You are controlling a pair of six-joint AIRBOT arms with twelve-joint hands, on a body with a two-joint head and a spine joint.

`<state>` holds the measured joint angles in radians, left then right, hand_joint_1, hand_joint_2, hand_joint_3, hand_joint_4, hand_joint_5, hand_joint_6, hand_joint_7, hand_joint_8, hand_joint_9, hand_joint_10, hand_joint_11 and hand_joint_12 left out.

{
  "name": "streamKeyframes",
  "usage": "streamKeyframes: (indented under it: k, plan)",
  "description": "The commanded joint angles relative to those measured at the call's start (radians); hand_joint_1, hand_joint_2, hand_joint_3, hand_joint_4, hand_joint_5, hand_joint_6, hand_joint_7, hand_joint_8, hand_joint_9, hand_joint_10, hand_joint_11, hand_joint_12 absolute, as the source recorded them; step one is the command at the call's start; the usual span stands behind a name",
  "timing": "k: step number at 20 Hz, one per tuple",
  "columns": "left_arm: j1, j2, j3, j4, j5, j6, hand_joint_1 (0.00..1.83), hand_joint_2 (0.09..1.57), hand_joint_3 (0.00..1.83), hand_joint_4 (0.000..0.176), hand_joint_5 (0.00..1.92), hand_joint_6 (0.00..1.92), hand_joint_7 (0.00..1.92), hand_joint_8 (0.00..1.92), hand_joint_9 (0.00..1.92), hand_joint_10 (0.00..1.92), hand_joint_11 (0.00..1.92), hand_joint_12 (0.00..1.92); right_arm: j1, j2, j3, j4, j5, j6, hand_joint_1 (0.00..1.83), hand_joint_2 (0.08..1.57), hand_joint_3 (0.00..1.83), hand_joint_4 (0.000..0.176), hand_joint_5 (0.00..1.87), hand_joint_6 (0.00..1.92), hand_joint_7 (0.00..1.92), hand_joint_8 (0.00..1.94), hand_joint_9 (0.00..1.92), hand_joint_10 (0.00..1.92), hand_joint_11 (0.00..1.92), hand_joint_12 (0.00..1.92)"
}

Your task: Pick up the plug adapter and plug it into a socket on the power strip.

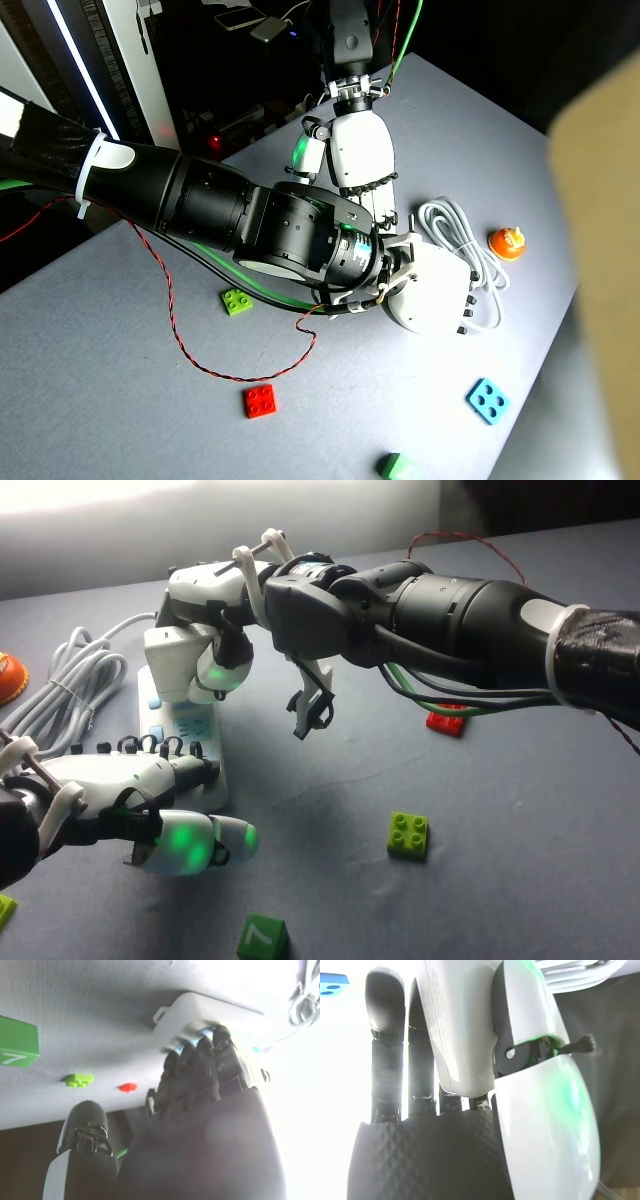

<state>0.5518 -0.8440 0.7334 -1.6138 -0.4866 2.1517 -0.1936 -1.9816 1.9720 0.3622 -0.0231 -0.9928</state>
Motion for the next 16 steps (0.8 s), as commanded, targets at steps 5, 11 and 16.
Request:
streamKeyframes:
  k: [5, 11, 16]
  plan:
    - [-0.001, -0.001, 0.002, 0.015, -0.007, -0.007, 0.0, 1.27, 0.0, 0.0, 0.02, 0.0, 0.01, 0.0, 0.0, 0.0, 0.02, 0.02, -0.024, -0.011, -0.004, -0.008, 0.046, 0.001, 1.37, 1.15, 0.0, 0.0, 0.88, 0.83, 0.87, 1.25, 0.9, 1.43, 0.9, 1.47]
    - [-0.001, -0.001, 0.003, 0.015, -0.012, -0.015, 0.0, 1.26, 0.0, 0.0, 0.03, 0.0, 0.01, 0.0, 0.0, 0.0, 0.03, 0.04, -0.009, -0.006, -0.004, -0.008, 0.053, 0.001, 1.37, 1.18, 0.0, 0.0, 0.82, 0.89, 0.84, 1.31, 0.87, 1.49, 0.9, 1.48]
    - [-0.002, 0.0, 0.003, 0.015, -0.012, -0.015, 0.0, 1.26, 0.0, 0.0, 0.04, 0.01, 0.02, 0.01, 0.02, 0.01, 0.03, 0.06, -0.002, -0.002, -0.004, -0.008, 0.054, 0.002, 1.36, 1.19, 0.0, 0.0, 0.79, 0.92, 0.82, 1.35, 0.85, 1.52, 0.85, 1.53]
